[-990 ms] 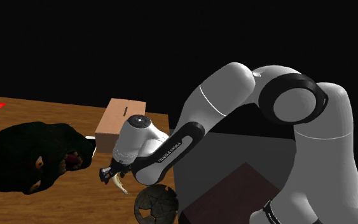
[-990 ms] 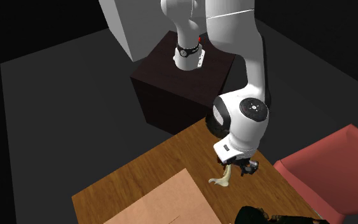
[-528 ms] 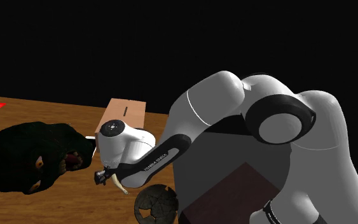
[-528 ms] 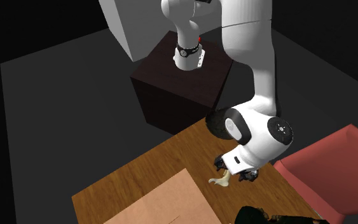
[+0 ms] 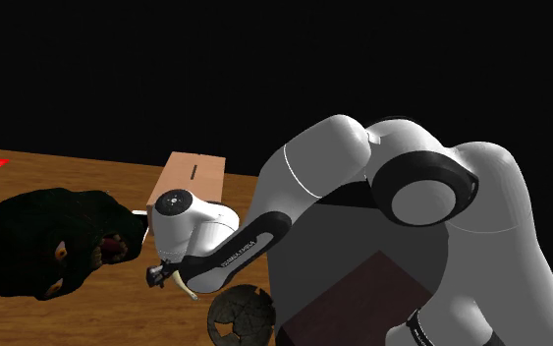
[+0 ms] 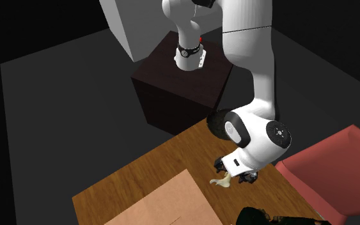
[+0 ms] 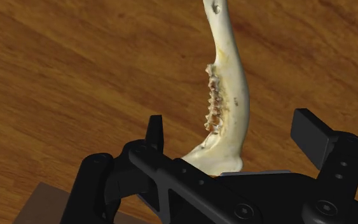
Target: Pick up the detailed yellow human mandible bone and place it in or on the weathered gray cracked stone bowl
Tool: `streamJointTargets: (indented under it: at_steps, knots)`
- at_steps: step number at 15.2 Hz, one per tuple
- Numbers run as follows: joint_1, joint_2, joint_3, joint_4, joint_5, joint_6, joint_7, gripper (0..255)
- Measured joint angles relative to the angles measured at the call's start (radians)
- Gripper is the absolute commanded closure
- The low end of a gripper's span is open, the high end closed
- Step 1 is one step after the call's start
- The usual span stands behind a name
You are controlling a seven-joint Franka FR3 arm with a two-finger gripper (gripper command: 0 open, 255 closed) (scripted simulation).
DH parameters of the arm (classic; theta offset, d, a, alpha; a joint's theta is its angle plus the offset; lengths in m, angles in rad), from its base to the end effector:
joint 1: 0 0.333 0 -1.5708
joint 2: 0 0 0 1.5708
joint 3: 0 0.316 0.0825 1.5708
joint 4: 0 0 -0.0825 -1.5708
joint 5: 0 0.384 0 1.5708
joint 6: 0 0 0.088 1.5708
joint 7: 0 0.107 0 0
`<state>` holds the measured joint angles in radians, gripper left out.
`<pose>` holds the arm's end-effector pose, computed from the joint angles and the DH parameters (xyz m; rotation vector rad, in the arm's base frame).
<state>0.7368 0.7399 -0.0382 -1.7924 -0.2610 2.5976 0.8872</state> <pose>0.4977 0.4269 0.1418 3.0583 0.0637 0.2508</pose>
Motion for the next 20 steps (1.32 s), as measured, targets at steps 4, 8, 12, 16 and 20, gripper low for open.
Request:
streamJointTargets:
  at_steps: [4, 8, 12, 16, 20]
  knots:
    - [0.003, -0.005, 0.003, 0.006, 0.001, 0.003, 0.000, 255]
    - [0.005, -0.003, 0.003, 0.012, 0.001, -0.004, 0.003, 255]
    - [0.004, -0.004, 0.003, 0.009, 0.001, -0.001, 0.002, 255]
    - [-0.002, -0.033, 0.004, -0.009, 0.003, -0.022, -0.006, 255]
    - [-0.006, -0.076, 0.008, -0.020, 0.009, -0.055, -0.017, 255]
